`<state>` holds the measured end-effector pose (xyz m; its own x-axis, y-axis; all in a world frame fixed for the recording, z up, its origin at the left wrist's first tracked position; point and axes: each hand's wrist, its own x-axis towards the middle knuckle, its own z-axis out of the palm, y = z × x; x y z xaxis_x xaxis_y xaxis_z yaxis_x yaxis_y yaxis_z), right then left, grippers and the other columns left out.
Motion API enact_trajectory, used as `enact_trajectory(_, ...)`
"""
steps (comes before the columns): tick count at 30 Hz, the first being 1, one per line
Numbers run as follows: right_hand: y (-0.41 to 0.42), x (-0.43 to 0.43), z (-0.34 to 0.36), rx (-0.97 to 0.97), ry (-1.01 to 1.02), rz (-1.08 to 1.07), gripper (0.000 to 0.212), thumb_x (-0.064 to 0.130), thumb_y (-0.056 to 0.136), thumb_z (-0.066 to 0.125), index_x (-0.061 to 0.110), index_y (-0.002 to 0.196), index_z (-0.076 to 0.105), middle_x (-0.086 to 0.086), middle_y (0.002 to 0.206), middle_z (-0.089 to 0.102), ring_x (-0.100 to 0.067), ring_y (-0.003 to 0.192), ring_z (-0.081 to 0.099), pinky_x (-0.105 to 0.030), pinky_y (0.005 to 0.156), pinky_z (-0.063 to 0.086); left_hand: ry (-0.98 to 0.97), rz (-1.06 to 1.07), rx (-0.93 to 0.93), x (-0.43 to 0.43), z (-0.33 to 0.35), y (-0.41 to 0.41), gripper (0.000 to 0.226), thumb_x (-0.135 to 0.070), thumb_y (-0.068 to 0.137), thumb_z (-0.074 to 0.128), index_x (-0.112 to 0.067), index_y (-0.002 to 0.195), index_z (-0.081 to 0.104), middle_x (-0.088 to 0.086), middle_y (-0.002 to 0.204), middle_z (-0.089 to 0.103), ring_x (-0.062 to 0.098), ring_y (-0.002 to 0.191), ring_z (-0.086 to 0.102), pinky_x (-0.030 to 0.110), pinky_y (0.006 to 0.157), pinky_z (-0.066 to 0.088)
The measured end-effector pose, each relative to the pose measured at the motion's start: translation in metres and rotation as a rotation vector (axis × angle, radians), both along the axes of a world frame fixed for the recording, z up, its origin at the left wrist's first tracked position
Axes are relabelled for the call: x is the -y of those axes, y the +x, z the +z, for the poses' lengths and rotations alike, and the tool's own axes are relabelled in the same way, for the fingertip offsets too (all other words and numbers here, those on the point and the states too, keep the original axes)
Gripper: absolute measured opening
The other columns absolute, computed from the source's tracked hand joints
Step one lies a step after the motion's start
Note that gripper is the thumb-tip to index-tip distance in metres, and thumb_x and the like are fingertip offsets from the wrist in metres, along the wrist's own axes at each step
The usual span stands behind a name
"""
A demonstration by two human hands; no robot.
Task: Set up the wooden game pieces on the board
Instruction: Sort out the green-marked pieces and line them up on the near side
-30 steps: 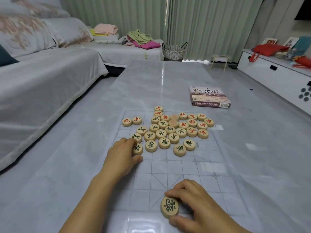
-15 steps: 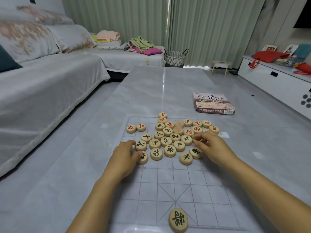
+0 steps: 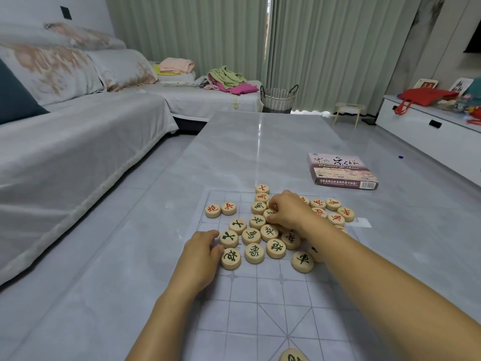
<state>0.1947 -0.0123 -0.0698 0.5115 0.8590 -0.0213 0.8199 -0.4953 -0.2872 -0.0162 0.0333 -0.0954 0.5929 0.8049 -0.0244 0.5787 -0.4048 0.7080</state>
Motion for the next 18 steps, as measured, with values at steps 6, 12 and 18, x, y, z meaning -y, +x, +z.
enact_trajectory(6, 0.008, -0.002, 0.000, -0.169, 0.061, -0.022, 0.029, 0.023, 0.083, 0.061, 0.016, 0.111, 0.060, -0.008, 0.122, 0.056, -0.024, 0.106, 0.055, -0.034, 0.085, 0.048, 0.006, -0.014, -0.001, -0.003, -0.002, 0.001, 0.041, -0.020, 0.095, 0.044, -0.016, 0.136, 0.042, 0.004, 0.141, 0.041, 0.021, 0.125, 0.045, 0.031, 0.105, 0.036)
enact_trajectory(12, -0.020, -0.012, -0.003, -0.033, 0.101, 0.147, 0.041, 0.039, 0.085, 0.060, 0.018, 0.119, 0.059, -0.008, 0.121, 0.049, -0.025, 0.114, 0.048, -0.038, 0.093, 0.044, 0.036, -0.017, -0.020, -0.003, -0.004, 0.002, 0.039, -0.019, 0.096, 0.043, -0.018, 0.135, 0.044, 0.004, 0.140, 0.040, 0.022, 0.125, 0.043, 0.032, 0.105, 0.037)
enact_trajectory(18, -0.044, -0.035, 0.005, -0.179, -0.141, 0.248, 0.039, 0.024, 0.082, 0.061, 0.018, 0.121, 0.059, -0.002, 0.121, 0.059, -0.022, 0.107, 0.056, -0.035, 0.093, 0.049, 0.033, -0.024, -0.025, -0.004, -0.005, 0.001, 0.039, -0.019, 0.095, 0.043, -0.017, 0.134, 0.045, 0.005, 0.139, 0.041, 0.023, 0.124, 0.044, 0.031, 0.103, 0.037)
